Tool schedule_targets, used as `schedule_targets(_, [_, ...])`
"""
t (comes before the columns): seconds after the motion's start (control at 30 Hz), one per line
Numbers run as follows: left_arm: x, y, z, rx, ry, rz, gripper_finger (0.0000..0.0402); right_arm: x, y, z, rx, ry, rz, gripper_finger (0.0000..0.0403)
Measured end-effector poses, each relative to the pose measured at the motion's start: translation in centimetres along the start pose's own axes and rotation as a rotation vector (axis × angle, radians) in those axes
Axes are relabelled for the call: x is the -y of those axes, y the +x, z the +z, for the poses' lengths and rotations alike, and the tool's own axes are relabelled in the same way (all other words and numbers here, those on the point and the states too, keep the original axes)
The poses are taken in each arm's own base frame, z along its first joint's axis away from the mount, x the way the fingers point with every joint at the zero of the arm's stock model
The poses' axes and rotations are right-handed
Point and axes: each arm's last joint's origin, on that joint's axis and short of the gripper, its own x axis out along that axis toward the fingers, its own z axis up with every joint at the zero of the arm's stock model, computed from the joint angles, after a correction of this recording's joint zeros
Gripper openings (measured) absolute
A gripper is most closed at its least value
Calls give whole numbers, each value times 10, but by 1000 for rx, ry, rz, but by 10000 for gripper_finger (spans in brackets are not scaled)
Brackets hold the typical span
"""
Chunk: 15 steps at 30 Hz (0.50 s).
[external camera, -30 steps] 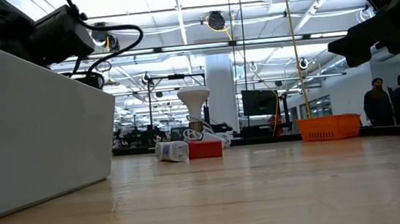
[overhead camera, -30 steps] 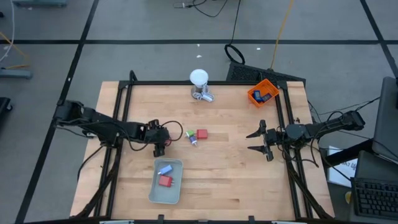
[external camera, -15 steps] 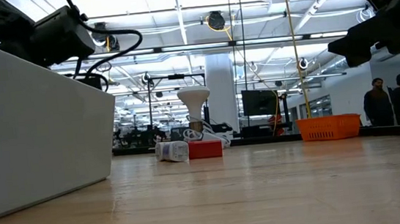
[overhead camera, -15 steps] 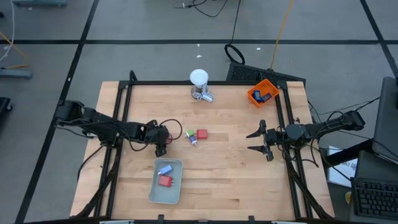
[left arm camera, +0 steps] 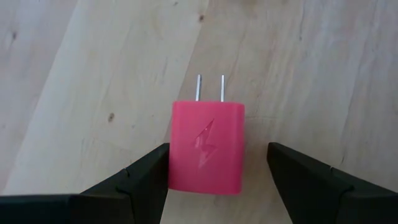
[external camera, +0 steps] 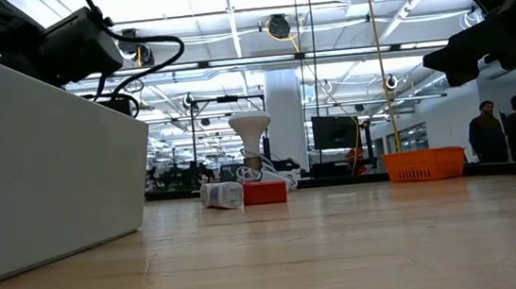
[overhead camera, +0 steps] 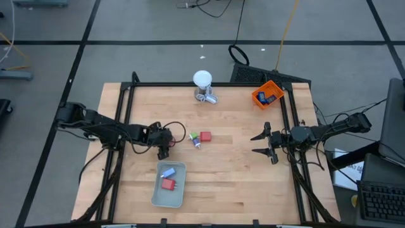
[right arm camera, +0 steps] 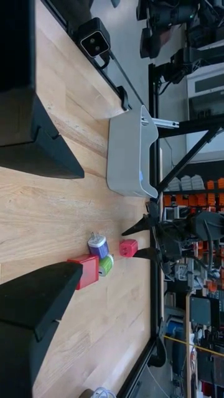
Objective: Pick & Place Office items
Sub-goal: Put the pink charger adapter into the gray bin
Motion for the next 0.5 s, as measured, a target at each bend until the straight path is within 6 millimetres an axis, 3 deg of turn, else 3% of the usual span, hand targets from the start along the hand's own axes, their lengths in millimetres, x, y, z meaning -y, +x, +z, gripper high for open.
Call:
schedule_targets(0.37, [0,0,1,14,-19,-5,268,0,0,0,0,0,0,220])
schedule_targets(0.5, [0,0,1,15,-20,-5,248,0,0,0,0,0,0,220])
